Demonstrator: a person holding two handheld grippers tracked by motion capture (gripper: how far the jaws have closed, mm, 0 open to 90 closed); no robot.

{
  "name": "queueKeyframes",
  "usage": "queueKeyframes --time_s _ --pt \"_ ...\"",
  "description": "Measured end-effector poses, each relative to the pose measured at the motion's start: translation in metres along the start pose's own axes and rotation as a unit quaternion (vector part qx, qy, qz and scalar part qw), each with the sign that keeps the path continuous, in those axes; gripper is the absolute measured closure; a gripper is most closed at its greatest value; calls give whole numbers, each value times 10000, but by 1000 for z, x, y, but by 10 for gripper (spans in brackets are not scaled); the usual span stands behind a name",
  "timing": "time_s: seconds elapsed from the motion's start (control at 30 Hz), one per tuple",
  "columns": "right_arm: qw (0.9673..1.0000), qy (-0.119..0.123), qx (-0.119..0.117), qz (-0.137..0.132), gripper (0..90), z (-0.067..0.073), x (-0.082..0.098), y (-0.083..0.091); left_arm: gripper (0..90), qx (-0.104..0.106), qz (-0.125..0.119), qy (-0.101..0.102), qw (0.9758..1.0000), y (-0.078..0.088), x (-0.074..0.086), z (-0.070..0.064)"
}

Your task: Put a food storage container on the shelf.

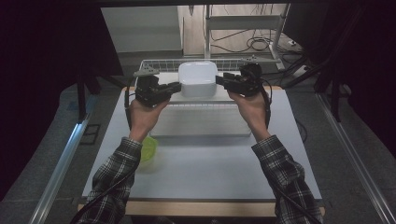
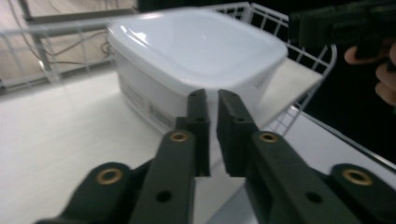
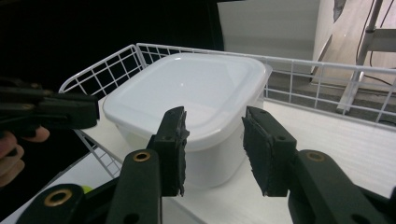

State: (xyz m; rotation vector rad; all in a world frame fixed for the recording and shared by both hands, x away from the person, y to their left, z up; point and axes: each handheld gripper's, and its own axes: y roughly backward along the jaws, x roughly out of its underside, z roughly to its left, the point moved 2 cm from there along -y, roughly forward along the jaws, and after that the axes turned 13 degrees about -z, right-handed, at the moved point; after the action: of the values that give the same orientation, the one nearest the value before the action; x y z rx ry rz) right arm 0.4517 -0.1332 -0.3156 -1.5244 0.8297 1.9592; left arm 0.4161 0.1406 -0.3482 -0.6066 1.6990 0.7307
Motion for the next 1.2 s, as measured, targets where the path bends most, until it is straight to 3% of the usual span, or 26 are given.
queueKeyframes --time_s 0.13,0.33,0.53,0.67,0.93,1.2 --pt "10000 -34 -37 -25 587 -2 5 5 891 75 168 -45 9998 -8 8 -1" --pt "9999 -76 -70 14 582 -5 13 9 888 -81 187 49 9998 -15 10 4" --pt "9998 -121 -119 48 575 -7 20 13 858 13 149 72 9999 -10 12 0" --pt "9997 -92 -237 63 545 -4 26 20 799 155 115 1 9998 -1 17 -9" --pt "9987 252 -389 189 443 11 48 34 632 340 162 -201 9991 14 37 -28" --pt "9971 412 -530 359 358 20 74 48 498 357 334 -487 9976 28 64 -45"
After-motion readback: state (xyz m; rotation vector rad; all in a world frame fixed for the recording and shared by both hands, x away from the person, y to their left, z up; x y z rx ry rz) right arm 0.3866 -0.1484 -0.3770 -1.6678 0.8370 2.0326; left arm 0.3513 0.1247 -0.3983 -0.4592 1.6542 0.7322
